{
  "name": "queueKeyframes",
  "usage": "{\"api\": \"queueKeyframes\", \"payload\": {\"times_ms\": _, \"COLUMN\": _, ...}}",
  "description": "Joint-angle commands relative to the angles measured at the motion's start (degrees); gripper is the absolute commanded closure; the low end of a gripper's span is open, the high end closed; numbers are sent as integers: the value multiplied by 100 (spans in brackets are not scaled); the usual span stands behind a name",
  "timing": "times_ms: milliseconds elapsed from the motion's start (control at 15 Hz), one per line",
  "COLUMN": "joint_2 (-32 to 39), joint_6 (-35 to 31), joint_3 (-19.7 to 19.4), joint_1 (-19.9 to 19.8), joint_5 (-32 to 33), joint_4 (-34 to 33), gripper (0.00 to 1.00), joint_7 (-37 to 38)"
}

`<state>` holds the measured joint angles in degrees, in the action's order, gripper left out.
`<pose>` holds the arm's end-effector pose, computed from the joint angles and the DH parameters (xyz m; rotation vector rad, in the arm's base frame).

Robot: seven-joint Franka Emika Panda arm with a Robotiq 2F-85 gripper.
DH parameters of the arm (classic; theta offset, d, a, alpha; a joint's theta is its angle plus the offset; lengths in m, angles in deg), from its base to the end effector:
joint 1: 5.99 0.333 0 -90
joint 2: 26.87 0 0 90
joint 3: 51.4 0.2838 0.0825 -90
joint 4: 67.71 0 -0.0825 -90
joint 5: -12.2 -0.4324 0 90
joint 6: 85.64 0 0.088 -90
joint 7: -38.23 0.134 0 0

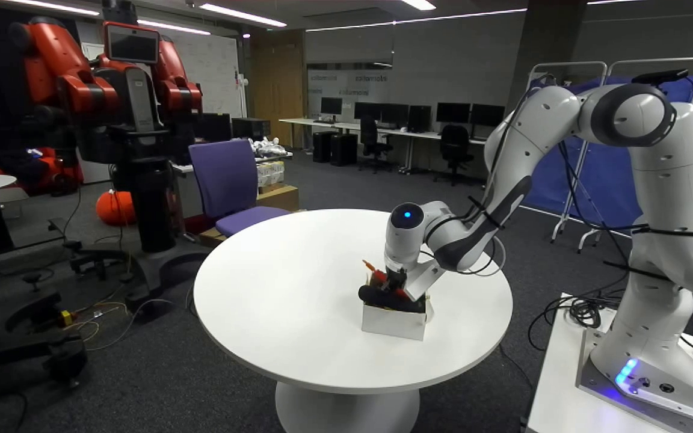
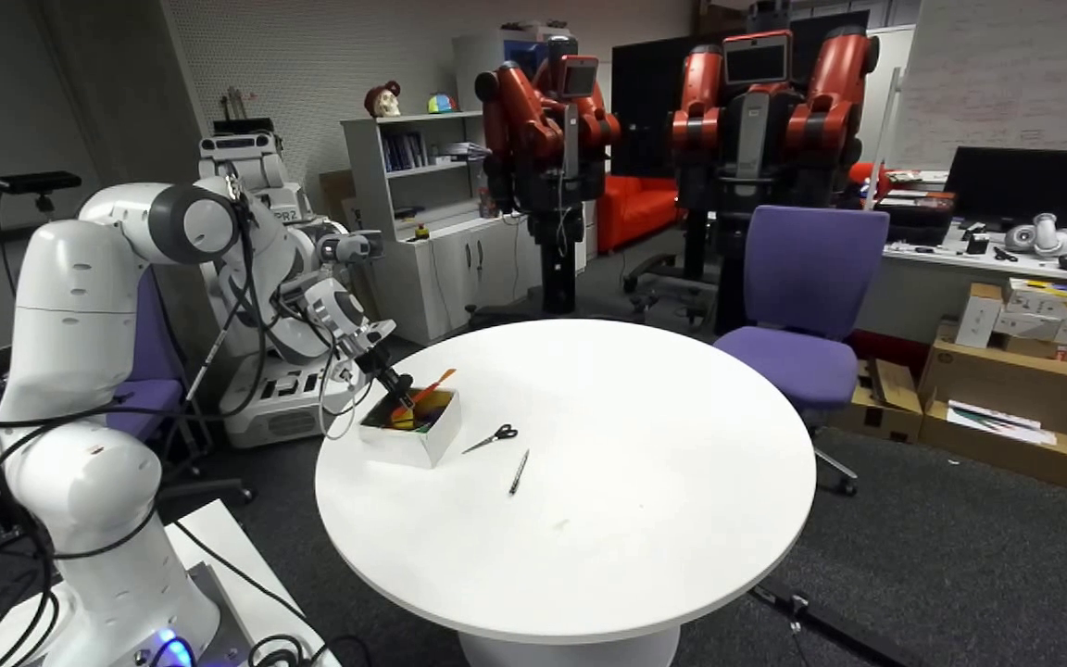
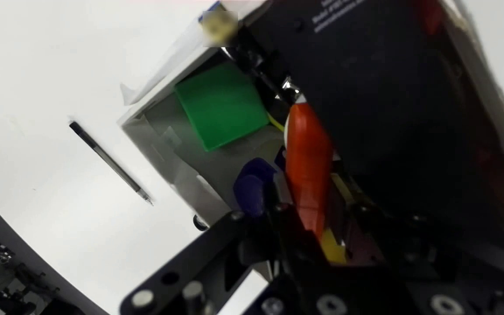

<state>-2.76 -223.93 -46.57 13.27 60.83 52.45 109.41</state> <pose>0.5454 0.2279 0.1180 2.7102 -0.2068 0.4213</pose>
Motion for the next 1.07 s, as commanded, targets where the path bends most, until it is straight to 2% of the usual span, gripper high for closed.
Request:
{"api": "queueKeyframes", "payload": {"times_ms": 0, "joint_2": -92, "joint_6": 135, "joint_3": 68, "joint_1": -3, "joint_5": -126, "joint_4": 107, "gripper": 94, "joint_7": -189}}
{"api": "queueKeyframes", "payload": {"times_ms": 800, "joint_2": -291, "joint_6": 327, "joint_3": 235, "joint_1": 84, "joint_5": -206, "joint_4": 492, "gripper": 94, "joint_7": -110}}
{"api": "queueKeyframes", "payload": {"times_ms": 867, "joint_2": -287, "joint_6": 327, "joint_3": 259, "joint_1": 71, "joint_5": -245, "joint_4": 506, "gripper": 50, "joint_7": -125}}
{"api": "queueKeyframes", "payload": {"times_ms": 1000, "joint_2": -273, "joint_6": 324, "joint_3": 260, "joint_1": 79, "joint_5": -224, "joint_4": 519, "gripper": 44, "joint_7": -56}}
